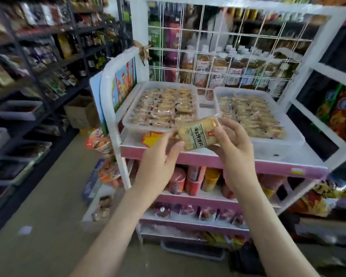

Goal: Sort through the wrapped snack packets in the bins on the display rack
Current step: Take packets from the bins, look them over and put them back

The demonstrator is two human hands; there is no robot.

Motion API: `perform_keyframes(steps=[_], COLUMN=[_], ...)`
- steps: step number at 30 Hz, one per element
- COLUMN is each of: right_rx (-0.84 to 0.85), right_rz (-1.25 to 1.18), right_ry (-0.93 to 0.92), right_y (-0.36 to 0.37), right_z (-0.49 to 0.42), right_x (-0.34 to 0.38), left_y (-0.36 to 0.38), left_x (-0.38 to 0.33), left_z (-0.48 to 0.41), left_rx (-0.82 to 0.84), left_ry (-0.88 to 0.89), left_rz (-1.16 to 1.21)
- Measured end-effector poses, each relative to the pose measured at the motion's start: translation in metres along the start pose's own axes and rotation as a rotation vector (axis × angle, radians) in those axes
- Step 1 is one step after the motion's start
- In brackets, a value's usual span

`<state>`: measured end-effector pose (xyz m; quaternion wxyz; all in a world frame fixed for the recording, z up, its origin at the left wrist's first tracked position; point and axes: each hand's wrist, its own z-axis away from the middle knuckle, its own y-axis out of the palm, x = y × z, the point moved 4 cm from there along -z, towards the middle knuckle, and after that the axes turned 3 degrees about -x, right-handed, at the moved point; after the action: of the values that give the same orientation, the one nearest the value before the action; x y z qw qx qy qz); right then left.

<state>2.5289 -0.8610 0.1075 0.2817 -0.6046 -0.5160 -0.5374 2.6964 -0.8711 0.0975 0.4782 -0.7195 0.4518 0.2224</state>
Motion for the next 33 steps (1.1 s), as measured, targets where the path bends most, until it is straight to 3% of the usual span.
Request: perform_keyframes(steps=[5, 8, 11, 14, 17, 26, 33], right_rx=[0.013, 0.029, 0.019, -0.058, -0.124, -0.182, -0.174], right_rz=[-0.121, -0.114, 0.065, 0.326, 0.411, 0.252, 0.092], right_ry=[0.212, 0.291, 0.264, 0.185, 0.142, 0.202, 0.289], right_y=[-0.021, -0.029, -0.034, -0.033, -0.026, -0.001, 0.005], right_z=[0.068, 0.098, 0.116, 0.127, 0.133, 0.145, 0.151], right_x=[-0.024, -0.036, -0.040, -0.037, -0.035, -0.046, -0.042], left_y=[0.001, -0.004, -0.012, -0.021, -0.029, -0.055, -0.055], left_x=[0.006, 0.015, 0.020, 0.018, 0.012, 0.022, 0.033], left_z=[0.071, 0.101, 0.120, 0.126, 0.128, 0.133, 0.129], left_rx=[0.008, -0.020, -0.019, 0.023, 0.074, 0.079, 0.077], left_ry=[-0.374, -0.514, -0.603, -0.581, -0.520, -0.408, -0.428], left_rz=[0.351, 0.376, 0.394, 0.356, 0.327, 0.222, 0.194])
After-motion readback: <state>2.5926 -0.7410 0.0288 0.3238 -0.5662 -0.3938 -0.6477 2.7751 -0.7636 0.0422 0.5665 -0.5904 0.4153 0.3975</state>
